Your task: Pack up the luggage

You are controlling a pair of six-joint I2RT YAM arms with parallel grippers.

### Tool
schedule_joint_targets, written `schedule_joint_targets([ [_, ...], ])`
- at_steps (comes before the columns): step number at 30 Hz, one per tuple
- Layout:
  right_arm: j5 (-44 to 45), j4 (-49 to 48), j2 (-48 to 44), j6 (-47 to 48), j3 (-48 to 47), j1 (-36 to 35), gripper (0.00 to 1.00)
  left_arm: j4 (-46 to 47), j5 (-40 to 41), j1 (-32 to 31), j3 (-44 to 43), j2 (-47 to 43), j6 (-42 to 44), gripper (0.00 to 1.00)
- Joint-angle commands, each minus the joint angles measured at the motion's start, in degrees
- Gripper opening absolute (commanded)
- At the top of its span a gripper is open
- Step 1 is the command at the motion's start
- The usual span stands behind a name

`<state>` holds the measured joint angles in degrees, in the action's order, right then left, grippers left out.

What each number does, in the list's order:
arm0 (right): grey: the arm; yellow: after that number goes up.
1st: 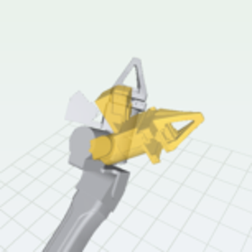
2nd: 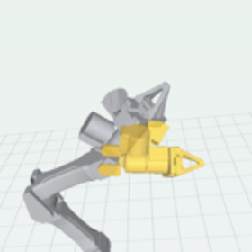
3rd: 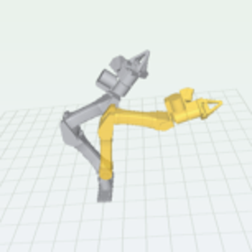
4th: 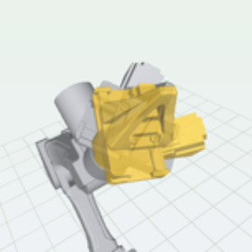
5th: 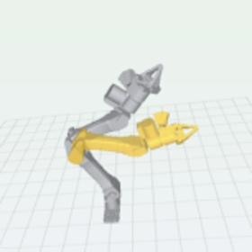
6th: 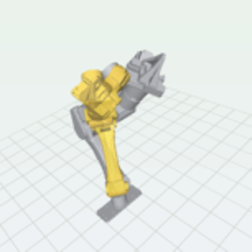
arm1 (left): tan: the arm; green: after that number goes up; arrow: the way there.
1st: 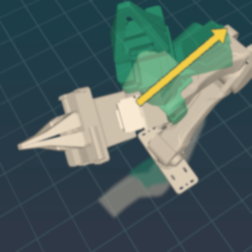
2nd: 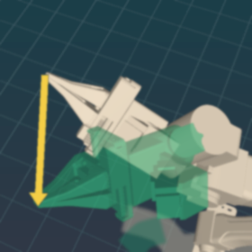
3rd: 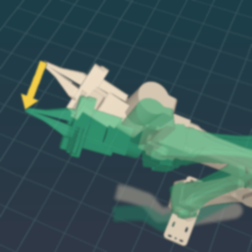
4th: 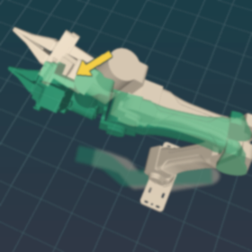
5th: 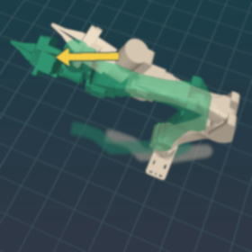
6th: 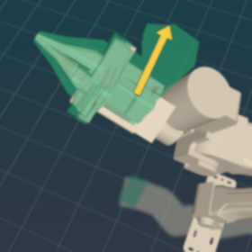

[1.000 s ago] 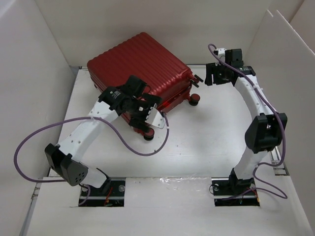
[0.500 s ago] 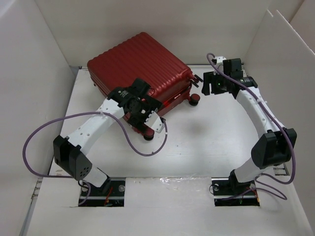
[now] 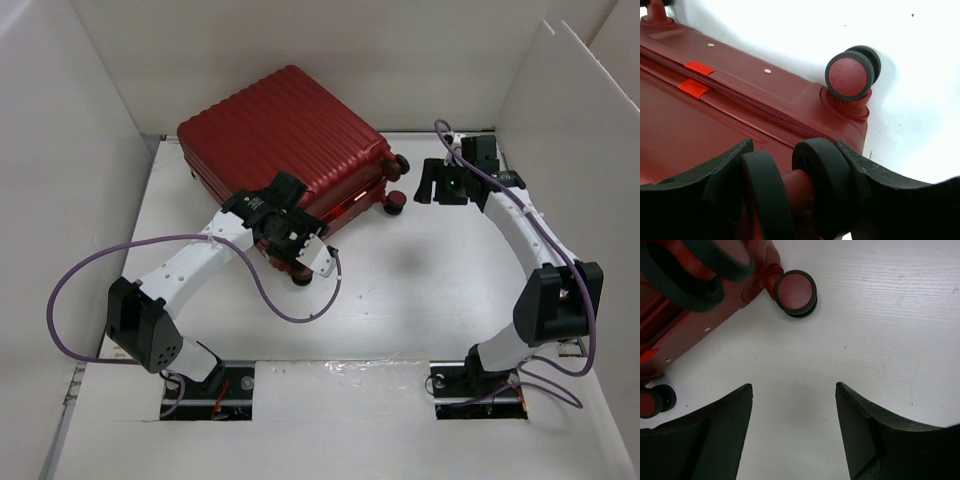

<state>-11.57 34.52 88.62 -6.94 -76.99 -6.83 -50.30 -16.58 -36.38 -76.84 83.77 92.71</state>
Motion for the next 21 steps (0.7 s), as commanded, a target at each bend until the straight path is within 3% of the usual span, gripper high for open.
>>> schedule_joint_targets([
  [1,-3.79,-6.91,0.93,-2.72,0.26,1.21,0.72,1.17,3.51,2.72,1.78,0.88,-11.64,0.0],
  [4,-4.94,-9.12,7.42,-2.73,-3.5,1.91,0.72,1.69,-1.51,1.5,2.31,-0.53,-18.06,0.0],
  [7,-5.91,-7.8,15.41,-7.97,-10.17,4.98,0.61,1.7,-4.77,-1.76,2.31,-1.14,-25.8,0.0],
  [8,-6.87,-8.59,17.1,-9.05,-11.5,4.98,0.45,2.48,-7.3,-2.89,2.31,-1.15,-27.91,0.0],
  [10,-6.88,-8.6,22.18,-9.06,-16.75,3.85,0.29,1.53,-9.51,-4.22,1.52,-0.1,-31.79,0.0],
  [11,-5.84,-8.6,23.95,-9.06,-18.79,3.15,0.16,0.74,-10.83,-4.92,0.47,1.21,-32.84,0.0],
  [13,-6.35,-7.2,27.64,-8.53,-24.66,1.04,0.07,0.73,-11.46,-6.24,-0.06,1.84,-33.64,0.0],
  [15,-9.41,-7.19,32.13,-8.53,-27.5,-0.37,0.02,1.34,-10.85,-6.25,-0.07,3.24,-33.64,0.0],
  [21,-10.48,-10.87,36.27,-9.06,-30.67,-3.54,0.02,-0.41,-9.26,-6.77,-4.02,5.09,-30.39,0.0],
])
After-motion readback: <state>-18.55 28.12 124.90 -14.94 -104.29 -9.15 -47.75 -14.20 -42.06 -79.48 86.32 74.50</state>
